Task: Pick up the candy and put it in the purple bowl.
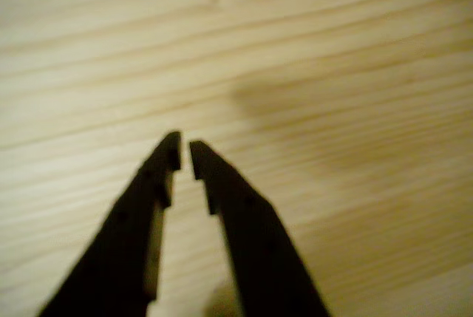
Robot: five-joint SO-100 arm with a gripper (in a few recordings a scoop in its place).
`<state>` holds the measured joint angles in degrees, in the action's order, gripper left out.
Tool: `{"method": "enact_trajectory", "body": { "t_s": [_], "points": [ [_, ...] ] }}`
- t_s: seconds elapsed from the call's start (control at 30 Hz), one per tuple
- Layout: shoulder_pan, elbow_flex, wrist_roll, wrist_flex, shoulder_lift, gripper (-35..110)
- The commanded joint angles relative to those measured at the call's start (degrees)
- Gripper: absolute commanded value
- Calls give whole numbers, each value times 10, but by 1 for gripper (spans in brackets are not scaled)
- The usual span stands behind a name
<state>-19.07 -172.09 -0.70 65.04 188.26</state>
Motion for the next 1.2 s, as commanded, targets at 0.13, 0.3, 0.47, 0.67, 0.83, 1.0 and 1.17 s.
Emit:
{"method": "enact_trajectory", "body": {
  "t_s": [0.13, 0.3, 0.47, 0.67, 0.83, 1.0, 1.17],
  "points": [
    [-5, 9, -8, 5, 8, -1],
    [-7, 9, -8, 5, 8, -1],
    [-8, 9, -7, 5, 8, -1],
    [-9, 9, -7, 5, 8, -1],
    [-9, 9, -7, 5, 8, -1],
    [-12, 9, -4, 5, 8, -1],
    [-13, 9, -4, 5, 8, -1]
  ]
}}
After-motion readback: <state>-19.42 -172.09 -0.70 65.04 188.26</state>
